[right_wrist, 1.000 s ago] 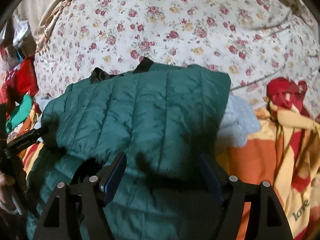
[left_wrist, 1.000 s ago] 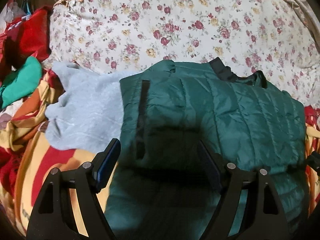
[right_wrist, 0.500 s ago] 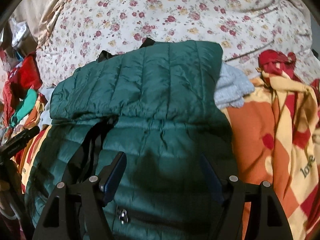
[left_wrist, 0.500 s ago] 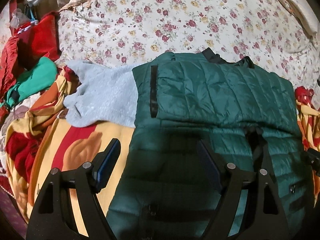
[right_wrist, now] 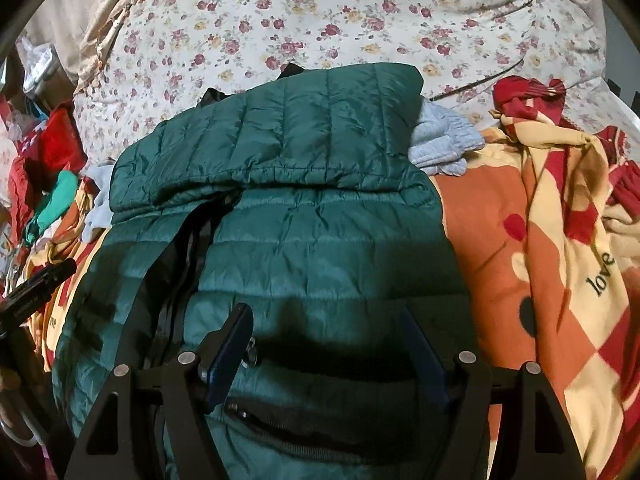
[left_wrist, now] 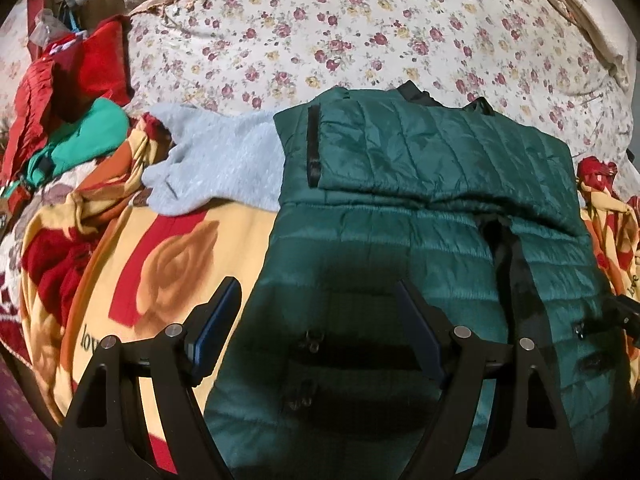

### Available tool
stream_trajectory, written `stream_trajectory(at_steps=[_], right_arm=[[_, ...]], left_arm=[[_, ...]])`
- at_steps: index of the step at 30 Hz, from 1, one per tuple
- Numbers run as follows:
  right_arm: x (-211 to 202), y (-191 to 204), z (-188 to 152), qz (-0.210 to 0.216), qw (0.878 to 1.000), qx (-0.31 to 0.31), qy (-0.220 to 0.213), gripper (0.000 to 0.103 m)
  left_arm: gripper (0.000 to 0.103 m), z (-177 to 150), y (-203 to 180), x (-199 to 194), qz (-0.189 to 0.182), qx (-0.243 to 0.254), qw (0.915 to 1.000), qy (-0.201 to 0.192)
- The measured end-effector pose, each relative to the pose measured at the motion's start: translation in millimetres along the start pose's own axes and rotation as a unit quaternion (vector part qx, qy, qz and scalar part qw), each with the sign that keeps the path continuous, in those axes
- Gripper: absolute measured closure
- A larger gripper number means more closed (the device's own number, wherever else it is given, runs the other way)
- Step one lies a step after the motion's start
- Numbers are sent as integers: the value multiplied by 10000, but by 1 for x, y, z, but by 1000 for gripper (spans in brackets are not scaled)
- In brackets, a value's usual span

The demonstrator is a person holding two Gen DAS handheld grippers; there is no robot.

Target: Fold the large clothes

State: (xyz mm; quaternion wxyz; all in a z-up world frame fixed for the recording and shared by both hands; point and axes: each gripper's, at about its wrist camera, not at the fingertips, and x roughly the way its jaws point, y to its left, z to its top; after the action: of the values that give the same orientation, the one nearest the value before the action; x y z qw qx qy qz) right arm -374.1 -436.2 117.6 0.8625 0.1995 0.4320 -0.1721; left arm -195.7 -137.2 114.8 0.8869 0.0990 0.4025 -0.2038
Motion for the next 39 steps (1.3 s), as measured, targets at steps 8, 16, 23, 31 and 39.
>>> stream_trajectory(at_steps=[8,16,23,31,39], right_arm=[[-7,5,-18,-63,9999,-44,89,29],[-12,7,-33,-102,9998,-21,178,27],[-19,11,-45,-42,9998,43,167,25],[-23,15,-49,-64,9999,109,107,25],[-27,17,-53,-67,9999,142,63,25]], left_arm=[[24,-20,4,-10,4,2,9999,100],[24,-41,5,-17,-54,33,9997,250],[24,-58,8,-23,-126,1,9992,386],[24,-71,16,-23,-107,-72,9986,508],[24,-78,21,-28,-99,-79,9985,537]])
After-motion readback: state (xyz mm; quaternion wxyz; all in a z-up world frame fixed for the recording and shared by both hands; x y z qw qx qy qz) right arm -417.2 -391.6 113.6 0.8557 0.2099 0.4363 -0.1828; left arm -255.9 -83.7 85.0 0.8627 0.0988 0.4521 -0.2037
